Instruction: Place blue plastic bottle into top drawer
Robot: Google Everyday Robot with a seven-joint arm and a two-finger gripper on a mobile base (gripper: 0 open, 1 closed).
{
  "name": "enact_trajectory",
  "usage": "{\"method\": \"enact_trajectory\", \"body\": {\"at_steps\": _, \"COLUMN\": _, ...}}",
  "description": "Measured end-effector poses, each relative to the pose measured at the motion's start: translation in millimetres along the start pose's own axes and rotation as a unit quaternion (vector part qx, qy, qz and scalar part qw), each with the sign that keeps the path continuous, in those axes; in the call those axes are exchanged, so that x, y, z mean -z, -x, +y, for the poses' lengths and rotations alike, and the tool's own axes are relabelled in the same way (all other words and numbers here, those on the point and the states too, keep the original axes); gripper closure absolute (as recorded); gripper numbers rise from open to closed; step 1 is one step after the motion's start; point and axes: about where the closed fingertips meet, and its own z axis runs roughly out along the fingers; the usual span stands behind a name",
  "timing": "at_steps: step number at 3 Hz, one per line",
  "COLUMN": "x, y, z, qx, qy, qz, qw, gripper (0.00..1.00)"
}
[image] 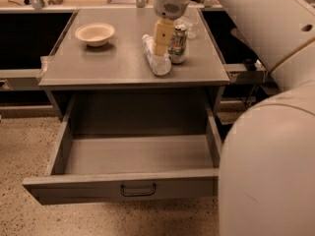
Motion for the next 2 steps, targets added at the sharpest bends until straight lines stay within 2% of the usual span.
{"method": "enact_trajectory", "body": {"at_steps": 1, "x": -35, "y": 7, "z": -16, "qx": -0.061, "qy": 0.006, "qz": -0.024, "qw": 0.9979, "gripper": 0.0}}
{"method": "enact_trajectory", "body": {"at_steps": 2, "x": -67, "y": 5, "z": -21, "qx": -0.14, "qy": 0.03, "qz": -0.04, "qw": 0.989, "gripper": 0.0}}
